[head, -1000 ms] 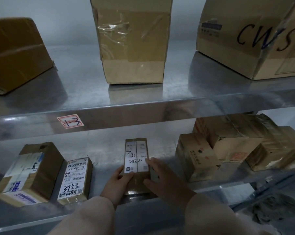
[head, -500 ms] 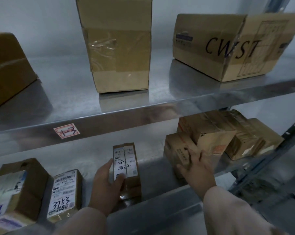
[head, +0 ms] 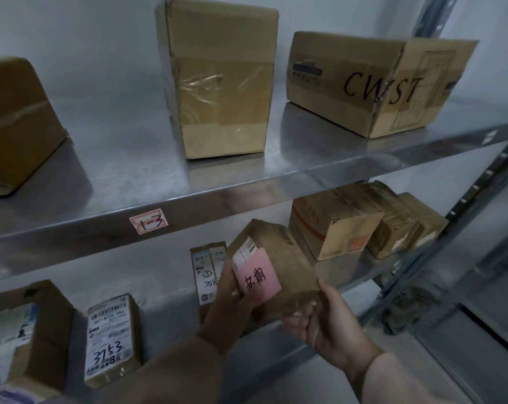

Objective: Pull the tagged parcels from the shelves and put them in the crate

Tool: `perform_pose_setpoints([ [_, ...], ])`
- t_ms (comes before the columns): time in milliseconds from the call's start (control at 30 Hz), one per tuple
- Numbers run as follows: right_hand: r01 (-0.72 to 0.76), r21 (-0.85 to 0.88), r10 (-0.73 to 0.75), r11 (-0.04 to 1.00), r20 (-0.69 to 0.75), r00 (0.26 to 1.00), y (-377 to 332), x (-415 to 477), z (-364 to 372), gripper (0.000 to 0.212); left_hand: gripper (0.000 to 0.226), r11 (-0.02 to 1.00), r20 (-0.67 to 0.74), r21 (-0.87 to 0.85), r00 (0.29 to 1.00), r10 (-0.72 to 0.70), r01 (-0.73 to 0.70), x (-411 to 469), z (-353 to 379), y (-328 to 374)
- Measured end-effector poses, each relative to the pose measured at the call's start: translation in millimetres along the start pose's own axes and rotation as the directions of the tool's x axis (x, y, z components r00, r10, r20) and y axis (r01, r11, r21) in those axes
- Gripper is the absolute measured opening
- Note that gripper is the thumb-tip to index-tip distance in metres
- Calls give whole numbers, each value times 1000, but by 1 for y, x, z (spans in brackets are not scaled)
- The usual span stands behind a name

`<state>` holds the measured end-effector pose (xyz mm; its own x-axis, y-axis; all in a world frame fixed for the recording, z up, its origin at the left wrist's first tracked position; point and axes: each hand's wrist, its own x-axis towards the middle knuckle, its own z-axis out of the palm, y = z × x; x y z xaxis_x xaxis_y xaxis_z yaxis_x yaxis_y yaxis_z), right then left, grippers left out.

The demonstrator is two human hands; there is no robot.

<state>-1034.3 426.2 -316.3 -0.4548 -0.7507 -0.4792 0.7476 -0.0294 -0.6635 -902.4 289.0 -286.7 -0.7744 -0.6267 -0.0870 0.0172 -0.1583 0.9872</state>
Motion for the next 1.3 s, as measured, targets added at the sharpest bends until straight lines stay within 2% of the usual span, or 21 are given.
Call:
perform_pose_setpoints([
  [100,-70,75,67,995,38,997,12,-9,7,66,66,975,46,-212,997,-61,70,-1,-1,-8],
  [167,-100,50,98,994,31,995,18,-14,9,64,65,957,99,-262,990,-103,126,-5,-1,-12],
  [233,-126,-28,125,992,-20,992,24,-16,11,62,57,949,115,-272,985,-131,158,-11,-4,-14],
  [300,-123,-185,104,975,-106,989,28,-17,16,57,50,948,79,-281,988,-130,148,-17,-12,-15],
  [333,-70,-282,30,957,-143,989,29,-18,19,50,49,951,54,-275,990,-129,139,-18,-18,-14],
  [400,126,-491,-248,862,-191,950,29,-15,28,29,52,965,14,-234,993,-116,116,-22,-29,-10],
  [433,226,-583,-388,781,-168,906,26,-16,35,28,54,972,1,-215,995,-100,98,-25,-33,-6],
  [467,303,-638,-464,708,-97,881,22,-19,44,28,55,979,-16,-191,997,-77,73,-28,-38,-3],
  [500,344,-661,-466,667,-10,885,19,-23,56,27,56,987,-41,-155,998,-49,42,-31,-42,1],
  [567,374,-684,-367,626,165,916,19,-25,76,46,57,997,-107,-65,994,37,-44,-38,-50,10],
  [633,385,-684,-282,619,264,922,26,-21,95,57,56,985,-224,101,962,158,-138,-45,-64,17],
  [700,409,-649,-250,642,328,911,36,-12,114,49,61,954,-313,240,915,254,-182,-56,-80,24],
  [833,406,-694,-166,594,389,906,66,6,151,36,66,925,-431,304,834,346,-227,-98,-114,25],
  [933,379,-591,-38,712,507,861,100,9,178,42,58,871,-524,470,750,403,-140,-139,-137,16],
  [1000,334,-595,82,731,562,823,124,2,193,52,55,869,-589,489,707,391,-73,-165,-148,9],
  [1133,314,-612,228,726,644,730,172,-15,219,55,63,889,-726,457,582,368,8,-224,-166,2],
  [1233,338,-657,293,674,658,694,211,-34,248,35,74,942,-800,334,523,293,-17,-270,-187,-1],
  [1300,363,-686,336,630,663,669,237,-47,270,29,79,962,-833,269,493,250,-33,-298,-206,-2],
])
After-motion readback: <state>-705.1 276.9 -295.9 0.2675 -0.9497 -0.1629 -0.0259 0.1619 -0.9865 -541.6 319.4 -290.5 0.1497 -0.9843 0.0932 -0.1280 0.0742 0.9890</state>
